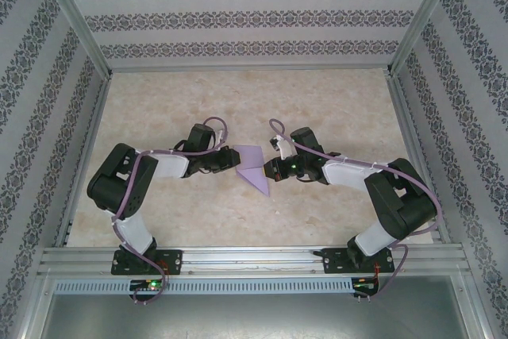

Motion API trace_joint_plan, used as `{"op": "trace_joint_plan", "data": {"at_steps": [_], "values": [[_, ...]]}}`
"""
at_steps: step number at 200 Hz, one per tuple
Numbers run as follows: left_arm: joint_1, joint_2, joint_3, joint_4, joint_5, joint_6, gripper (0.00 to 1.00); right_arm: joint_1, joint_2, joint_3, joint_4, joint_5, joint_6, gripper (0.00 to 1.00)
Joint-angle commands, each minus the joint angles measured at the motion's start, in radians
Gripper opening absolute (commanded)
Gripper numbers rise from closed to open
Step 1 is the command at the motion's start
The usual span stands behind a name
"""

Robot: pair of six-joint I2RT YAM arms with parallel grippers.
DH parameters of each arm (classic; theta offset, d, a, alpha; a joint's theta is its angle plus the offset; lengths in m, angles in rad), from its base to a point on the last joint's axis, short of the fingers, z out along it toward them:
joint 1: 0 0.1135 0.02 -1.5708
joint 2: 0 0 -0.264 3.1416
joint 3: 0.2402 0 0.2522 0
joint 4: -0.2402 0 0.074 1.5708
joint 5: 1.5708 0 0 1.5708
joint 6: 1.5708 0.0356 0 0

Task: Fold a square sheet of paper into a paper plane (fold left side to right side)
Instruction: Fourth fold the wing at the center of the table.

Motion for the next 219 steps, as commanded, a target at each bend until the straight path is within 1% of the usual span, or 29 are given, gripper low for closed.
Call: {"op": "trace_joint_plan", "data": {"at_steps": [1, 6, 18, 34, 60, 75, 105, 113, 125, 148, 172, 190, 219], "values": [[0.011, 0.002, 0.009, 0.067, 0.017, -0.009, 0.1, -0.015, -0.02, -0.021, 0.024, -0.011, 0.007, 0.0], [0.009, -0.002, 0.004, 0.073, 0.016, -0.011, 0.07, -0.016, -0.023, -0.024, 0.022, -0.005, 0.007, 0.0], [0.009, -0.015, -0.005, 0.083, 0.017, -0.019, 0.04, -0.018, -0.036, -0.027, 0.009, 0.015, 0.008, 0.08], [0.007, -0.035, -0.022, 0.1, 0.018, -0.042, 0.03, -0.019, -0.069, -0.024, -0.023, 0.047, 0.006, 0.16], [-0.002, -0.059, -0.033, 0.088, 0.018, -0.068, 0.03, -0.013, -0.153, -0.008, -0.124, 0.142, 0.002, 0.22], [-0.006, -0.069, -0.035, 0.072, 0.015, -0.078, 0.03, 0.006, -0.21, 0.011, -0.216, 0.238, -0.007, 0.24], [-0.012, -0.09, -0.037, 0.049, 0.007, -0.1, 0.03, 0.102, -0.299, 0.041, -0.366, 0.437, 0.011, 0.27], [-0.013, -0.096, -0.035, 0.036, 0.003, -0.104, 0.03, 0.142, -0.311, 0.047, -0.391, 0.488, 0.023, 0.28], [-0.013, -0.105, -0.032, 0.019, -0.002, -0.11, 0.03, 0.207, -0.316, 0.055, -0.418, 0.558, 0.045, 0.32], [-0.017, -0.116, -0.023, -0.009, -0.005, -0.119, 0.03, 0.325, -0.276, 0.076, -0.436, 0.678, 0.096, 0.36], [-0.023, -0.121, -0.016, -0.014, 0.0, -0.126, 0.03, 0.42, -0.18, 0.116, -0.441, 0.777, 0.128, 0.39], [-0.027, -0.122, -0.013, -0.018, -0.001, -0.127, 0.03, 0.47, -0.103, 0.15, -0.437, 0.834, 0.135, 0.41], [-0.029, -0.125, -0.012, -0.022, -0.002, -0.129, 0.03, 0.512, 0.0, 0.199, -0.433, 0.878, 0.134, 0.41]]}}
